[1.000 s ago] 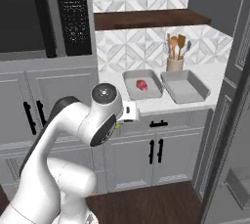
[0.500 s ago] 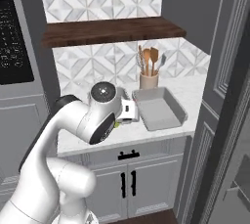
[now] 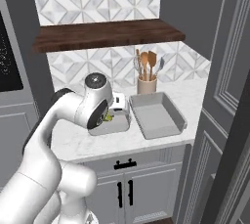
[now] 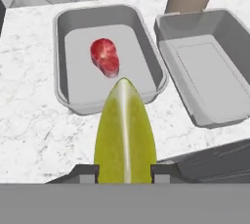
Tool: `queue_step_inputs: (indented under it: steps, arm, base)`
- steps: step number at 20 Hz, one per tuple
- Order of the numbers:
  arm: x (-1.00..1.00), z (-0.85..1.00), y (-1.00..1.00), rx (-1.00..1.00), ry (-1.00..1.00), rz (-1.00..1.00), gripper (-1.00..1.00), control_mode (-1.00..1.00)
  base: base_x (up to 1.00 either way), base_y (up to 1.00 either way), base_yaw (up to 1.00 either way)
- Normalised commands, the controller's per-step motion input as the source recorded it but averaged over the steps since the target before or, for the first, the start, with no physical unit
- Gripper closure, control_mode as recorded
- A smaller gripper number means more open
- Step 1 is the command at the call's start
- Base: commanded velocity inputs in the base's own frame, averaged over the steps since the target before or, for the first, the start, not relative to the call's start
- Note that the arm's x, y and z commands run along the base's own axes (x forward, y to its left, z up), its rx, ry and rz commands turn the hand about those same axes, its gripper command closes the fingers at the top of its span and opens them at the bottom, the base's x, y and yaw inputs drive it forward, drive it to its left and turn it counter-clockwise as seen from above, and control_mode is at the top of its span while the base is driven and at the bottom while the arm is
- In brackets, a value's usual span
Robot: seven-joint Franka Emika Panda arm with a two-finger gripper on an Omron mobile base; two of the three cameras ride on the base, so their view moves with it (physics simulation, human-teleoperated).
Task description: Place one lemon wedge and one steak in each tupperware on the nearby counter, to pack two identical lunches.
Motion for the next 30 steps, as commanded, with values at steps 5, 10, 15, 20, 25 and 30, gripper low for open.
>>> queue_step_inputs:
  steps: [5,10,15,20,25,30]
  arm:
    - [1.0,-0.34,0.23,0.0,0.16,0.0,1.0,-1.0]
    - [1.0,-0.27,0.05,0.0,0.13,0.0,1.0,-1.0]
    - [1.0,-0.59,0.12,0.0,0.12,0.0,1.0,-1.0]
    - [1.0,-0.7,0.03,0.0,0.04,0.0,1.0,-1.0]
    - [0.6,-0.19,-0.14,0.0,0.0,0.03,-1.0,-1.0]
    - [-0.02,0.0,-0.02,0.0,0.02,0.01,-1.0,-1.0]
  base:
    - [0.0,0.0,0.0]
    - [0.0,0.0,0.0]
    - [0.0,0.0,0.0]
    - [0.0,0.0,0.0]
    - [0.0,0.0,0.0]
    - [0.0,0.0,0.0]
